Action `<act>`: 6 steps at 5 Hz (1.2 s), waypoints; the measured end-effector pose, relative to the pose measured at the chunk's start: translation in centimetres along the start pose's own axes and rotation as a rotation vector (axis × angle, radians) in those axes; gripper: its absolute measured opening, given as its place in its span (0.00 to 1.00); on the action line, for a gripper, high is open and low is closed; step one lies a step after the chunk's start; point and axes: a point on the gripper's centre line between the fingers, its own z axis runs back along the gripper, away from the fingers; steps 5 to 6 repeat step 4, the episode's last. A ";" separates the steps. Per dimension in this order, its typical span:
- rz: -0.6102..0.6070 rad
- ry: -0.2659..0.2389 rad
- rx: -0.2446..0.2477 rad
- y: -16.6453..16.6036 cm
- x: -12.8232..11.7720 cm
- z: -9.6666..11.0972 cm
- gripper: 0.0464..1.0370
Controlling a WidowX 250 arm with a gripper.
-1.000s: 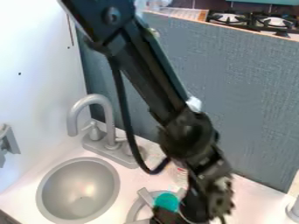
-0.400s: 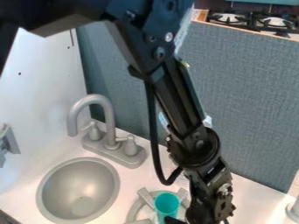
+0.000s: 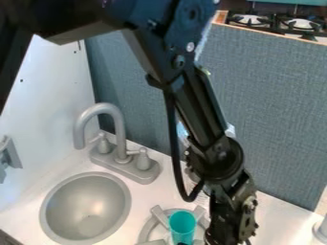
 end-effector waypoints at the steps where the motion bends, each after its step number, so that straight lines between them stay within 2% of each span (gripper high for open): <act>1: 0.143 -0.039 0.052 1.2 -0.2 1.9 0.94; 2: 0.105 -0.177 0.015 0.8 -0.4 5.4 0.97; 3: 0.059 -0.191 -0.008 0.8 -1.7 5.8 0.96; 4: 0.045 -0.207 0.051 1.4 -3.3 7.4 0.96; 6: 0.045 -0.207 0.051 1.4 -3.3 7.4 0.96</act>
